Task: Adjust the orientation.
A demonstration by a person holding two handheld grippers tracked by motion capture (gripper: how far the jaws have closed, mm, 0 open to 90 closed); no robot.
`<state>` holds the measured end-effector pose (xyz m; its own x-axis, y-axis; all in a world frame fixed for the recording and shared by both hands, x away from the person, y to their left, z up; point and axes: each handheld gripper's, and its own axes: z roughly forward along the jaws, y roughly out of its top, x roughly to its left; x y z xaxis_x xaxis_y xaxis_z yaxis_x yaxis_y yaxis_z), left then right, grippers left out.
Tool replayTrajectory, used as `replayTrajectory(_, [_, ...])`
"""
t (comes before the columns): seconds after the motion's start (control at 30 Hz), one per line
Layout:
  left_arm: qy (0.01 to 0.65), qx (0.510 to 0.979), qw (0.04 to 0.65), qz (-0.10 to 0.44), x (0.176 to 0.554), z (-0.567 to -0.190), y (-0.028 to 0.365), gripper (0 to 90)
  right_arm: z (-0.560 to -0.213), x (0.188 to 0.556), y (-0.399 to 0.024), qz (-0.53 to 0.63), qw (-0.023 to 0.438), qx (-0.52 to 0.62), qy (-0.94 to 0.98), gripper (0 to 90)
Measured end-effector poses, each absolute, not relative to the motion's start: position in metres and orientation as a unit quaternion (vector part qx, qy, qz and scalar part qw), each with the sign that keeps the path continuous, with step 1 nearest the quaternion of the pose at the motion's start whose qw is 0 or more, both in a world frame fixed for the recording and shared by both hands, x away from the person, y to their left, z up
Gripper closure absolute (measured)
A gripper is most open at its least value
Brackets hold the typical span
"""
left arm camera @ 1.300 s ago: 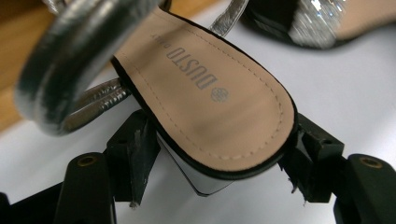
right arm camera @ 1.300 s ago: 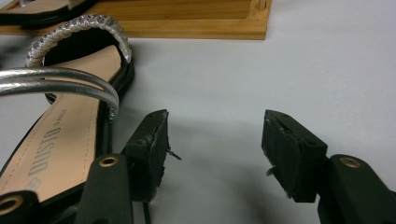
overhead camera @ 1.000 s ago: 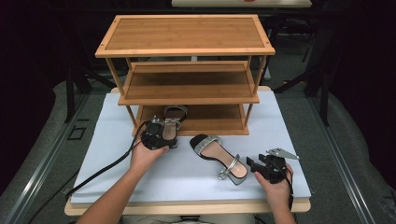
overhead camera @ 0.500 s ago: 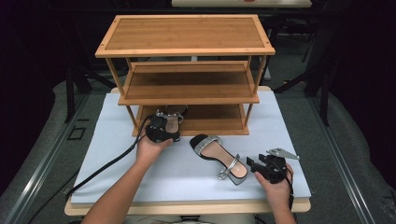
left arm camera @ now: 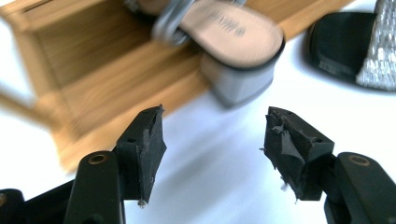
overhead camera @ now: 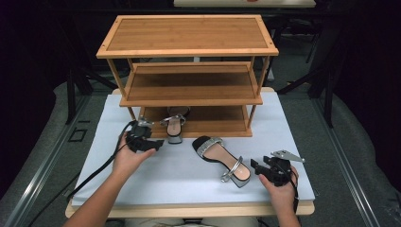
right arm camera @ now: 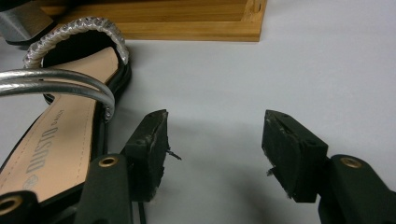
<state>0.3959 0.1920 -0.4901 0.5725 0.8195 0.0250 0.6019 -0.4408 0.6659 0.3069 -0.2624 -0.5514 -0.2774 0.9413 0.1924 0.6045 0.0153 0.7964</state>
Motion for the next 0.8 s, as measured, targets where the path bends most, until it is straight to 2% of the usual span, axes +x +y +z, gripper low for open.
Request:
replayTrajectory(0.17, [0.421,0.833,0.307,0.187,0.361,-0.479,0.225,38.7,-0.544,0.305,-0.260,0.413,0.209,0.558,0.689,40.2])
replayTrajectory(0.23, [0.429,0.828,0.314,0.179,0.348,-0.477,0.240,38.9,-0.539,0.304,-0.260,0.412,0.216,0.555,0.689,41.1])
replayTrajectory(0.3, [0.439,0.818,0.330,0.169,0.335,-0.478,0.254,39.6,-0.534,0.304,-0.262,0.426,0.196,0.547,0.694,43.1])
replayTrajectory(0.4, [0.448,0.812,0.344,0.145,0.321,-0.481,0.265,41.5,-0.527,0.306,-0.262,0.427,0.194,0.549,0.691,44.1])
replayTrajectory(0.43, [0.451,0.809,0.351,0.136,0.317,-0.483,0.266,42.1,-0.524,0.306,-0.261,0.422,0.198,0.552,0.692,44.1])
replayTrajectory(0.47, [0.453,0.807,0.355,0.130,0.315,-0.485,0.267,42.4,-0.522,0.307,-0.262,0.428,0.182,0.543,0.699,44.1])
replayTrajectory(0.57, [0.450,0.808,0.360,0.118,0.311,-0.494,0.259,42.4,-0.517,0.308,-0.260,0.417,0.189,0.540,0.706,44.2])
replayTrajectory(0.8, [0.441,0.815,0.358,0.112,0.327,-0.509,0.237,42.1,-0.512,0.319,-0.252,0.392,0.180,0.533,0.728,43.5])
